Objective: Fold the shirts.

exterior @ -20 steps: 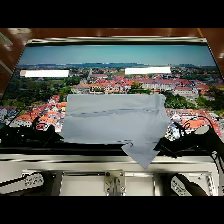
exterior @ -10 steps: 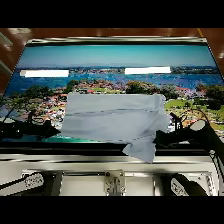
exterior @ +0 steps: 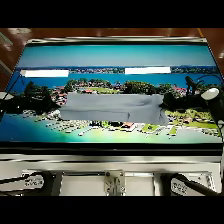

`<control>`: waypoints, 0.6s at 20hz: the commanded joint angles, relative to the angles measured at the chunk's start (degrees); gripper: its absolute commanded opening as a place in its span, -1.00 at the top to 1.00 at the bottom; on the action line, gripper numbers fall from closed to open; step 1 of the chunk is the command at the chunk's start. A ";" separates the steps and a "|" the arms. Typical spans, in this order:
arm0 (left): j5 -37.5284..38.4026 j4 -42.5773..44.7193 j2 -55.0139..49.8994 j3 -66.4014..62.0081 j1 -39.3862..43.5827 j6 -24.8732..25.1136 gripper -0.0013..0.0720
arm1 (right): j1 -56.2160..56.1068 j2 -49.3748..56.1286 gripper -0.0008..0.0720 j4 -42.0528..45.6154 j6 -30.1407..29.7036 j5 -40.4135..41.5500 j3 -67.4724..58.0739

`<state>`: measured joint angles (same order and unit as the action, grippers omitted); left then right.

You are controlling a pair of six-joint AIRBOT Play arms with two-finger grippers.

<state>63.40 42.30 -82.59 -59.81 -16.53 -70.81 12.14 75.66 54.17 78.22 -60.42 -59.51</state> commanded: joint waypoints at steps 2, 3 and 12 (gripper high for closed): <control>-2.99 -0.79 -10.80 -12.87 3.82 -5.29 0.85 | -0.04 12.26 0.79 -0.85 2.14 4.33 -11.26; -2.95 -0.81 -13.20 -14.73 4.02 -6.54 0.85 | -0.07 14.43 0.79 -1.05 2.14 4.70 -12.41; -0.20 -0.92 -21.22 -18.67 4.50 -7.06 -0.41 | 1.40 19.23 -0.89 -0.61 -3.93 5.77 -13.05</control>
<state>60.99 41.45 -102.54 -77.06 -11.40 -77.47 12.53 94.70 53.10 78.41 -53.21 -72.10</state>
